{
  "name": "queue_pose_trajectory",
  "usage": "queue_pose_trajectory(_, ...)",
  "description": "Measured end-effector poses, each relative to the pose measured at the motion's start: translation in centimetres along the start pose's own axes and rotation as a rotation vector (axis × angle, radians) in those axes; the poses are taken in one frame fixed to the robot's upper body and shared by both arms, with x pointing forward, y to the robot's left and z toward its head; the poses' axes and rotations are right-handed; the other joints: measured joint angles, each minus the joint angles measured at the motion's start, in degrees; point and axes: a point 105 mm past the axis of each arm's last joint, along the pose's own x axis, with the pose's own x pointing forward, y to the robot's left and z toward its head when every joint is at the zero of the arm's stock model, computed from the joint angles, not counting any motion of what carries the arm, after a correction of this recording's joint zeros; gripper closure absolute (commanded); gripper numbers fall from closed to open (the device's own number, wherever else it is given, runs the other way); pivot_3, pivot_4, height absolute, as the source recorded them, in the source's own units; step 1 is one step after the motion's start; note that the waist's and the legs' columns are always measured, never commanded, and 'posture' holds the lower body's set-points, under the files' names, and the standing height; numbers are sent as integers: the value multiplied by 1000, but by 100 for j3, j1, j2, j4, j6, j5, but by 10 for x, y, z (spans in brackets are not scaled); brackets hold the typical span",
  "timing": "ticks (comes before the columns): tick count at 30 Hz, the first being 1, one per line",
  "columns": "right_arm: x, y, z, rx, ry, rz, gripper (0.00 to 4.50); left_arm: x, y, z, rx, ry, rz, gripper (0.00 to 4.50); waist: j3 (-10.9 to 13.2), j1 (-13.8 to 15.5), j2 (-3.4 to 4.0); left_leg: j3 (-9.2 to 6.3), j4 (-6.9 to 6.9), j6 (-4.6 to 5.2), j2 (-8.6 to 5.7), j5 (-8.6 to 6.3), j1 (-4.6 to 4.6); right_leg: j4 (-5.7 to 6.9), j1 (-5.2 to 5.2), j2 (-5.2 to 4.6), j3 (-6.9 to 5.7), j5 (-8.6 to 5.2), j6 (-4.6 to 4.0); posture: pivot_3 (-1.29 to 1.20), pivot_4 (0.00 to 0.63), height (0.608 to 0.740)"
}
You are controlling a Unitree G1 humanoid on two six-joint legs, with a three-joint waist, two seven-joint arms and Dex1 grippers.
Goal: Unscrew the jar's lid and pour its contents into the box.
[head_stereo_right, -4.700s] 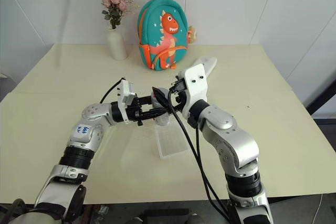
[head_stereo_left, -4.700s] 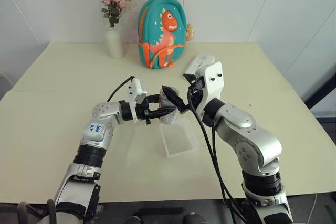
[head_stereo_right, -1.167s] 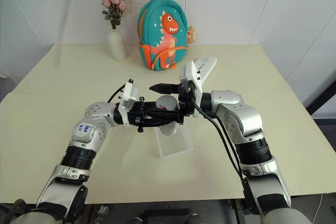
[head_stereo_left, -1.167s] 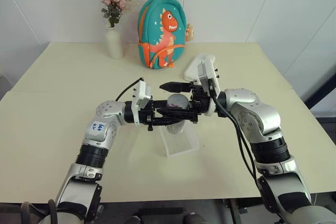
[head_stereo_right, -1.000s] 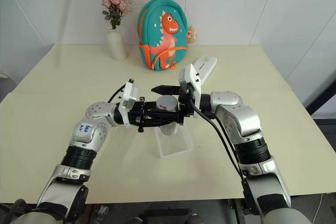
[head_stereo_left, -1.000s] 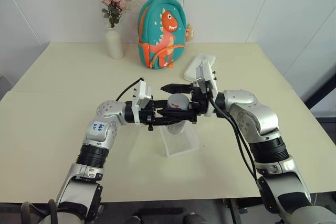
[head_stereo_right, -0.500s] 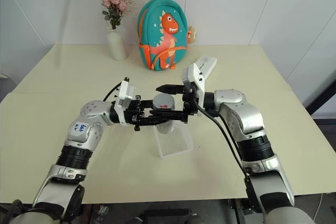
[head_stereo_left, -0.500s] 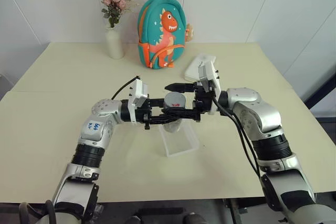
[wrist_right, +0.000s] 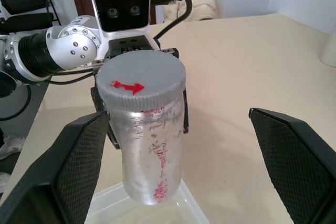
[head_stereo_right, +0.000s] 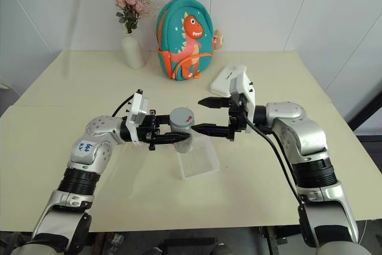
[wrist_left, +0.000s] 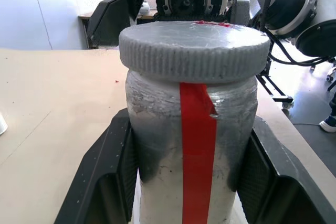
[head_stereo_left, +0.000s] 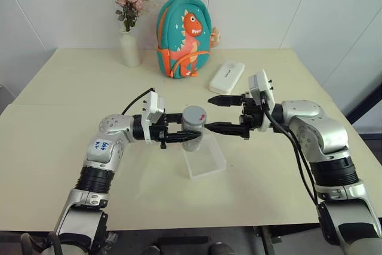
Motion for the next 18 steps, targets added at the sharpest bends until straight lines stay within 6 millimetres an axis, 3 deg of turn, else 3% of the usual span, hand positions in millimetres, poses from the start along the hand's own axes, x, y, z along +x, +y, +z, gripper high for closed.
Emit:
queue_pose_trajectory(5, 3, 14, 8, 22, -25, 59, 35, 0, 0, 0, 1, -1, -2, 2454, 0, 4, 0, 0, 2, 0, 0, 0, 0, 1, 1, 0, 0, 0, 0, 0, 150, 740)
queue_pose_trajectory(18, 32, 8, 6, 51, -109, 84, 35, 9, -2, 2, 0, -35, -28, 2454, 0, 4, 0, -2, 3, 0, 0, 0, 0, 0, 3, 0, -3, 0, 0, 0, 150, 740)
